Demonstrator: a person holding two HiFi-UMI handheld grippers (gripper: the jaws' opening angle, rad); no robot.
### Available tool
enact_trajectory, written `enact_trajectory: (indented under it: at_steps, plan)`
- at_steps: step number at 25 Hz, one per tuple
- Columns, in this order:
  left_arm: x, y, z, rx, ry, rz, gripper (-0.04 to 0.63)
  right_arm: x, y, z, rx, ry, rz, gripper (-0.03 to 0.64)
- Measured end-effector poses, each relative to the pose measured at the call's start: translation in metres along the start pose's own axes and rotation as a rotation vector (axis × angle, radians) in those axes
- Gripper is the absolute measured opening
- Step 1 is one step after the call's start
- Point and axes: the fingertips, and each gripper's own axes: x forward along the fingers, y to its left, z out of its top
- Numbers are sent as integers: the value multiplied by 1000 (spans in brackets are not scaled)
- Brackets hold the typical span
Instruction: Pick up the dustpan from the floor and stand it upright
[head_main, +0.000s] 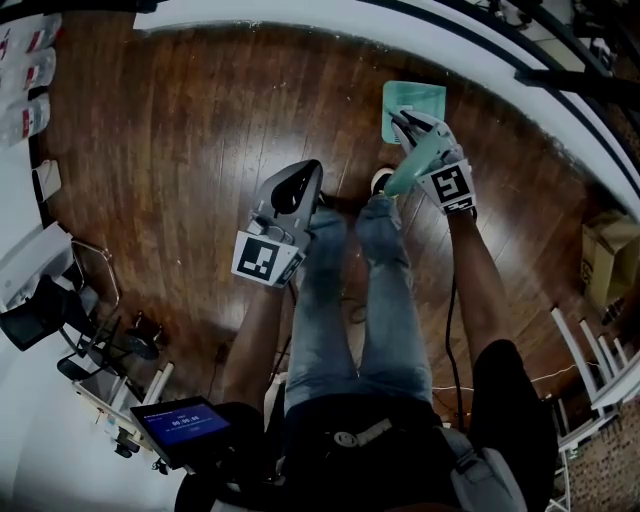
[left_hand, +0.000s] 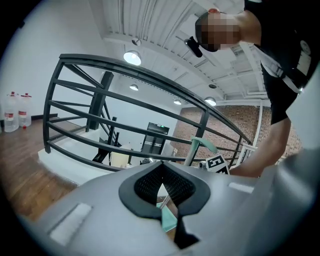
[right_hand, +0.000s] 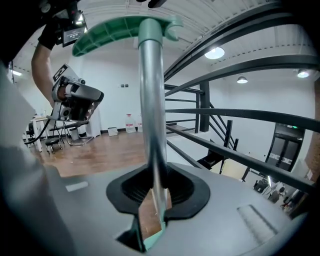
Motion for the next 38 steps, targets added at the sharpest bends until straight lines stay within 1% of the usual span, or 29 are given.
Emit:
enact_trajectory:
  at_steps: [2, 4, 8, 9, 10, 13, 16, 18, 20, 22, 24, 27, 30, 32, 35, 38]
  plan:
    - [-1, -3, 1, 5, 12, 8, 18, -2, 1, 1, 24, -7, 9, 85]
    - [-2, -7, 4, 7, 11, 10, 18, -6, 3, 4, 36, -8, 21, 110]
    - [-2, -13, 5, 17, 4, 2, 18, -14, 1, 6, 63, -26, 11, 112]
    - [-2, -14, 4, 19, 3, 0, 18, -15, 1, 7, 75, -36, 9, 123]
    - [-2, -15, 3, 22, 2, -1, 18, -17, 1, 7, 88, -45, 10, 156]
    - [-2, -16, 3, 19, 2, 8, 18, -24, 2, 5, 87, -38, 15, 156]
    - [-6, -21, 11, -22, 4, 22, 18, -38, 5, 5, 92, -2, 19, 153]
    - [-5, -23, 24, -32, -14, 21, 18, -45, -2, 11, 91, 2, 4, 149]
    - [-13, -34, 38, -18, -12, 21, 18, -64, 0, 14, 89, 12, -9, 144]
    - [-20, -45, 56, 25, -22, 16, 18, -86, -1, 26, 87, 27, -20, 130]
    - [-27, -57, 79, 62, -39, 9, 18, -107, -1, 55, 82, 2, -36, 127]
    - [-42, -79, 117, 84, -92, -11, 18, -138, 10, 113, 64, -51, -57, 114]
    - [-58, -98, 140, 139, -105, -38, 18, -165, 26, 168, 20, -92, -90, 84]
    - [-76, -112, 157, 152, -126, -55, 18, -184, 46, 210, -17, -135, -115, 52]
    - [-116, -135, 189, 176, -186, -70, 18, -214, 85, 267, -42, -245, -144, 16]
    - [-140, -143, 207, 170, -218, -36, 18, -232, 111, 293, -25, -283, -163, 9]
